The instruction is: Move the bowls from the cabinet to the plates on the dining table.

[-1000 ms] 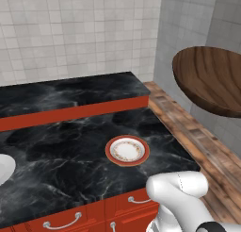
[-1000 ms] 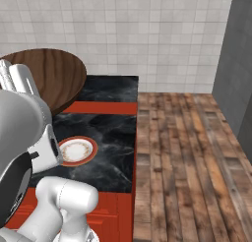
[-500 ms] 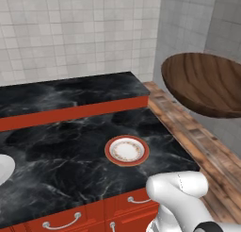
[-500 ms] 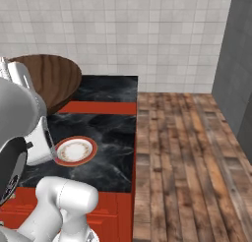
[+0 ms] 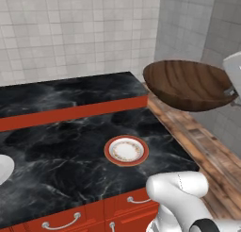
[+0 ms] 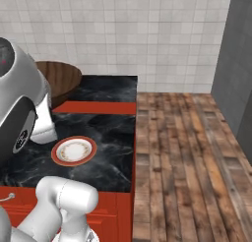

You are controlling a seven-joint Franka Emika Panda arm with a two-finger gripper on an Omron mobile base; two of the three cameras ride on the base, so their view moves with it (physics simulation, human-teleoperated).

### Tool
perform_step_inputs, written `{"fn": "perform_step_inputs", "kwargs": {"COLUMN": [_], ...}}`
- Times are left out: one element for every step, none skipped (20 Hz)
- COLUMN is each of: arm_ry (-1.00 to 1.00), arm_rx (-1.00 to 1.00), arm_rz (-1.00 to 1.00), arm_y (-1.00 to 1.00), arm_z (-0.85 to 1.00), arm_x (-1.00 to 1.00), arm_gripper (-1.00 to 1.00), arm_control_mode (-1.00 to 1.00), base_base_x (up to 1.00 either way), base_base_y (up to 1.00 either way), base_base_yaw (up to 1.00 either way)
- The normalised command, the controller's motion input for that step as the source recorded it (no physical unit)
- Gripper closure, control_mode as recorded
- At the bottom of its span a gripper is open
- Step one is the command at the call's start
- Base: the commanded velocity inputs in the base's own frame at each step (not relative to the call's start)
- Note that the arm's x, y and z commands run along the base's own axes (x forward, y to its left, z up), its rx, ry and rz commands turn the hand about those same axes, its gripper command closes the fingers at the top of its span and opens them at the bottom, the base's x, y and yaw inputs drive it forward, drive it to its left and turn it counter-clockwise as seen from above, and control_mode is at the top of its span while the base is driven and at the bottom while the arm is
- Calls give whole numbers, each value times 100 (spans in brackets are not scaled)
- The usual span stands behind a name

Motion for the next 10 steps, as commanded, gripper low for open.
{"fn": "perform_step_inputs", "kwargs": {"arm_ry": [1,1,1,1,0,0,0,0,0,0], "arm_rx": [0,0,0,0,0,0,0,0,0,0], "arm_rz": [0,0,0,0,0,0,0,0,0,0], "arm_y": [51,59,63,40,34,27,19,14,25,24], "arm_z": [-26,-29,-38,-44,-35,-34,-34,-34,-39,-44], "arm_x": [21,21,29,33,16,9,8,6,2,0], "arm_gripper": [100,100,100,100,100,100,100,100,100,100], "arm_control_mode": [-100,-100,-100,-100,-100,-100,-100,-100,-100,-100], "base_base_x": [0,0,0,0,0,0,0,0,0,0], "base_base_y": [0,0,0,0,0,0,0,0,0,0], "base_base_yaw": [0,0,0,0,0,0,0,0,0,0]}}
